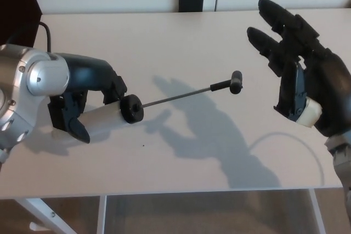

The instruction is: The robot walks towards a desk on which an air pump is kept in the middle. It lifts it up and holds it with its left hand and uses its right hand to compress it by pushing its handle inwards.

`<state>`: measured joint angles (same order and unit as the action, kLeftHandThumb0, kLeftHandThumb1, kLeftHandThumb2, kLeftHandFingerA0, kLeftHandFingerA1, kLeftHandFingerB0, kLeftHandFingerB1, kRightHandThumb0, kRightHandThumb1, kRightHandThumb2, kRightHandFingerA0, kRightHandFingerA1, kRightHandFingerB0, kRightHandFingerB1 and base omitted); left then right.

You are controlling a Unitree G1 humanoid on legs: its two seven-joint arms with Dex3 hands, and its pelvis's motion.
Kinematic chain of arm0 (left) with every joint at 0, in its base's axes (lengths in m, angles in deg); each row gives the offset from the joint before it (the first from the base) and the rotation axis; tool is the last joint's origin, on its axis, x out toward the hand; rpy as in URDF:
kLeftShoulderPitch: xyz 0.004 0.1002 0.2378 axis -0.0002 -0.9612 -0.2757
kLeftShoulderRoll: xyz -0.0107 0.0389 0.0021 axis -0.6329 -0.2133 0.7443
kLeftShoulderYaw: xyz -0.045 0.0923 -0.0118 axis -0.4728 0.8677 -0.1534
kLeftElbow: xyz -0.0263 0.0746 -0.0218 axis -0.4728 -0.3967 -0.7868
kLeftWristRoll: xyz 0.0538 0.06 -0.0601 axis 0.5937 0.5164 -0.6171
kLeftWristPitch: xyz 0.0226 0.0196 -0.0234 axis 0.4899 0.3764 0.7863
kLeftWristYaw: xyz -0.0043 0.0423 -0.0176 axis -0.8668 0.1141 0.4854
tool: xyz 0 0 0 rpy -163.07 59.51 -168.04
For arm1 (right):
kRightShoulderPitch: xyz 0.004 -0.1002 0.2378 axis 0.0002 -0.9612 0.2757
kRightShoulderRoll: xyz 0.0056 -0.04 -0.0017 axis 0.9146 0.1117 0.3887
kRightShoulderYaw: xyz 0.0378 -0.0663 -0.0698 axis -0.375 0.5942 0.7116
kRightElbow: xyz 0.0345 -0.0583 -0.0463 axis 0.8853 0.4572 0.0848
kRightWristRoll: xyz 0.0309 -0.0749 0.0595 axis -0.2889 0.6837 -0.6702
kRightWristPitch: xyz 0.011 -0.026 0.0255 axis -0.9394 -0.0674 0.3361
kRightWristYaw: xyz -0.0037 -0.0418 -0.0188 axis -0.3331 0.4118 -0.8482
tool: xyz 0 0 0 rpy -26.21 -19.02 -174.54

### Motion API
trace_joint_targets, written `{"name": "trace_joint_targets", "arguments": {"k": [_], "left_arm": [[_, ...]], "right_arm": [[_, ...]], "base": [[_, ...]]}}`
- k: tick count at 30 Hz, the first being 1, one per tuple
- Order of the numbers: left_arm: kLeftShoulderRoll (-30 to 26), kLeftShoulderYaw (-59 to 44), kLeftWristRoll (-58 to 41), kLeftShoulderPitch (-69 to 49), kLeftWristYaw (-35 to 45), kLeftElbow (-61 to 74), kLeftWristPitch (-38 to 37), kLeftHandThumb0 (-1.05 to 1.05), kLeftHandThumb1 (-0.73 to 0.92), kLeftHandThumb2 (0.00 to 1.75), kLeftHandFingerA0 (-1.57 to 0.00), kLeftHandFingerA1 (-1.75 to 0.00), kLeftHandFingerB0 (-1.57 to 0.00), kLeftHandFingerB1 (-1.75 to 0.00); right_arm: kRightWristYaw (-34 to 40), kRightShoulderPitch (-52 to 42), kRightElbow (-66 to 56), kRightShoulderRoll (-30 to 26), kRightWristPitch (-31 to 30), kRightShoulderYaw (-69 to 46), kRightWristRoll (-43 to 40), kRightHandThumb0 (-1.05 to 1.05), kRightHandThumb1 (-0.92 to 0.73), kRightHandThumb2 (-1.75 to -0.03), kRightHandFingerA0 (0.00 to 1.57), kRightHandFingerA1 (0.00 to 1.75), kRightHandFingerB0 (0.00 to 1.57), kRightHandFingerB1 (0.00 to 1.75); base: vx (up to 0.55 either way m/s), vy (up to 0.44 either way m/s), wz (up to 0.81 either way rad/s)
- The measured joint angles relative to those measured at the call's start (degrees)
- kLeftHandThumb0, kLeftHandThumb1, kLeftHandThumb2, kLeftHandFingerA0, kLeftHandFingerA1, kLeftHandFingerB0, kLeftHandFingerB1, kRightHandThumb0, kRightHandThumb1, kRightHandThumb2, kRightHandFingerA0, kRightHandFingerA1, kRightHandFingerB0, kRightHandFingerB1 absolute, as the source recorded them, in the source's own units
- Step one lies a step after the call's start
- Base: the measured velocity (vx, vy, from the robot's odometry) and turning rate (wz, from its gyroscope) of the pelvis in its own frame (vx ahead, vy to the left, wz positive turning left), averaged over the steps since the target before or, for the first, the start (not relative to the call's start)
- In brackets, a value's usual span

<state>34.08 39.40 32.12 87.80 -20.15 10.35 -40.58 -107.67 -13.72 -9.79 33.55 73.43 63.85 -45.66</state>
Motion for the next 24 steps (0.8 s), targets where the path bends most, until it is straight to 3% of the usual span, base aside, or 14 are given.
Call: {"name": "trace_joint_targets", "arguments": {"k": [12,13,19,20,22,23,24], "left_arm": [[0.1,0.1,-0.1,0.0,-0.1,-1.2,-0.8,-0.13,0.77,0.69,-0.83,-1.34,-0.62,-1.31],[0.1,0.1,-0.1,0.0,-0.1,-1.2,-0.9,-0.14,0.75,0.69,-0.85,-1.40,-0.63,-1.33],[0.1,0.3,-0.1,0.0,-0.1,-1.3,-1.1,-0.13,0.74,0.69,-0.88,-1.36,-0.66,-1.35],[0.2,0.3,-0.1,0.0,-0.1,-1.3,-1.1,-0.12,0.76,0.67,-0.84,-1.32,-0.62,-1.34],[0.3,0.4,-0.1,0.0,-0.1,-1.3,-1.1,-0.12,0.76,0.67,-0.84,-1.32,-0.62,-1.34],[0.4,0.4,-0.1,0.0,-0.1,-1.3,-1.1,-0.13,0.76,0.66,-0.83,-1.30,-0.62,-1.31],[0.4,0.5,-0.1,0.0,-0.1,-1.3,-1.1,-0.13,0.76,0.66,-0.83,-1.30,-0.62,-1.31]], "right_arm": [[0.0,0.0,0.3,-0.5,-0.2,2.3,1.2,-0.89,-0.79,-1.13,0.08,0.27,0.08,0.21],[0.0,0.0,0.4,-0.5,-0.2,2.4,1.3,-0.89,-0.80,-1.15,0.07,0.25,0.07,0.19],[1.0,0.1,1.9,-1.7,2.1,4.5,5.8,-0.88,-0.82,-1.16,0.09,0.29,0.09,0.22],[1.6,0.1,1.9,-2.1,2.5,5.1,7.3,-0.81,-0.92,-0.75,0.07,0.25,0.06,0.22],[2.3,0.1,2.0,-2.5,2.9,5.7,8.8,-0.81,-0.92,-0.75,0.07,0.25,0.06,0.22],[2.6,0.1,2.2,-2.6,3.1,6.0,9.5,-0.88,-0.80,-0.93,0.10,0.30,0.05,0.21],[3.0,0.1,2.3,-2.7,3.4,6.2,10.2,-0.88,-0.80,-0.93,0.10,0.30,0.05,0.21]], "base": [[0.00,0.000,0.00],[0.00,0.000,0.00],[0.00,0.000,0.00],[0.00,0.000,0.00],[0.00,0.000,0.00],[0.00,0.000,0.00],[0.00,0.000,0.00]]}}
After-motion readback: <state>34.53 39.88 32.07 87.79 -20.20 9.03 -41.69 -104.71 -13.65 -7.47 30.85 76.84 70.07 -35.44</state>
